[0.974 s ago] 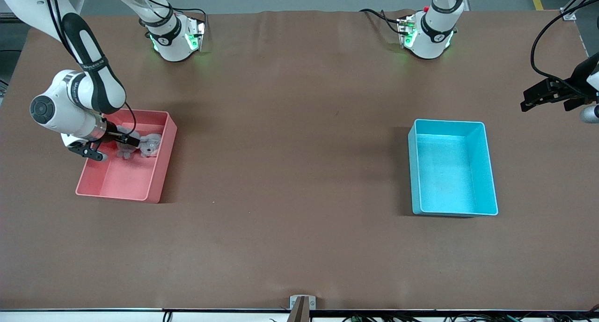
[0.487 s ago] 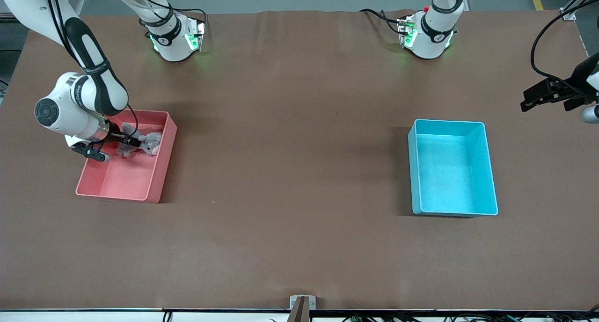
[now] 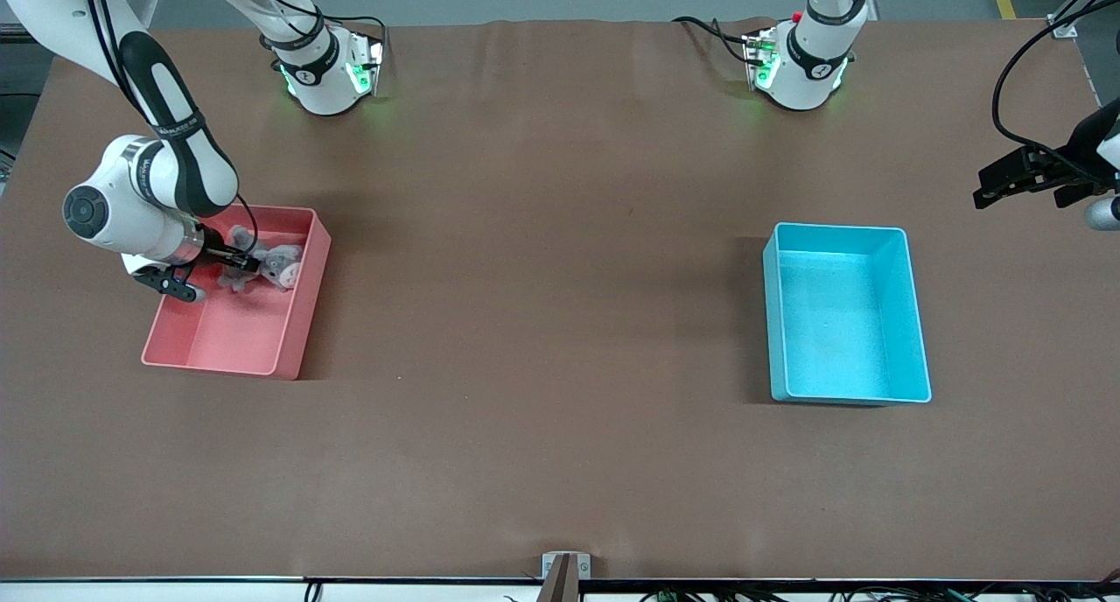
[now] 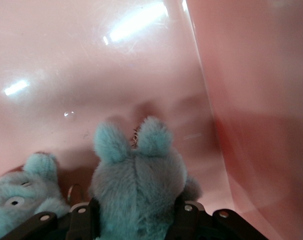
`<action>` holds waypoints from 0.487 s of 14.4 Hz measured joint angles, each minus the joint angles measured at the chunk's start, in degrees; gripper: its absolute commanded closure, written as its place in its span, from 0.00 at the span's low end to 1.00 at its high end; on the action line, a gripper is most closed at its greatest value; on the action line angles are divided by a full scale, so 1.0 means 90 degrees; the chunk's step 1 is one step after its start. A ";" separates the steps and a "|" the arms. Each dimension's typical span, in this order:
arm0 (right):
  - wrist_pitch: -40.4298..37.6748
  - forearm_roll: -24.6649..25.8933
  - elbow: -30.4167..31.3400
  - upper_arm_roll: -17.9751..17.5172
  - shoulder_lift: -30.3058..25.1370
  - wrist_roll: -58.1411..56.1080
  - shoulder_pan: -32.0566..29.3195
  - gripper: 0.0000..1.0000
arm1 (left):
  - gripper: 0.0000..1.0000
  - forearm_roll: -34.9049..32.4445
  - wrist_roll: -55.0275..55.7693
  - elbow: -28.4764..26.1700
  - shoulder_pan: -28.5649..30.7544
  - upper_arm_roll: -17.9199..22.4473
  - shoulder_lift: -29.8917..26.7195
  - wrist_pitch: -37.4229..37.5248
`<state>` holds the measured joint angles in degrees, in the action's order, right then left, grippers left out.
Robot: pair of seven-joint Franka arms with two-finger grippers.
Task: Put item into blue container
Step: 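Close the right gripper on the grey plush toy and lift it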
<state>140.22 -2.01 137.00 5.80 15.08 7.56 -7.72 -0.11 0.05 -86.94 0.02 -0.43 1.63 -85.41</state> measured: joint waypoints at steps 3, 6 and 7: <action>-0.0219 -0.0002 -0.0091 -0.0006 -0.0035 0.0010 0.0000 0.89 | 0.00 0.0000 0.0000 0.0000 0.0000 0.0000 0.0000 0.0000; -0.0932 -0.0003 -0.0444 -0.0017 -0.0036 0.0011 0.0000 0.90 | 0.00 0.0000 0.0000 0.0000 0.0000 0.0000 0.0000 0.0000; -0.1353 -0.0004 -0.0697 -0.0018 -0.0032 0.0012 0.0000 0.94 | 0.00 0.0000 0.0000 0.0000 0.0000 0.0000 0.0000 0.0000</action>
<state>128.04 -2.04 130.72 5.63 14.79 7.67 -7.72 -0.11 0.05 -86.94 0.02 -0.43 1.64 -85.41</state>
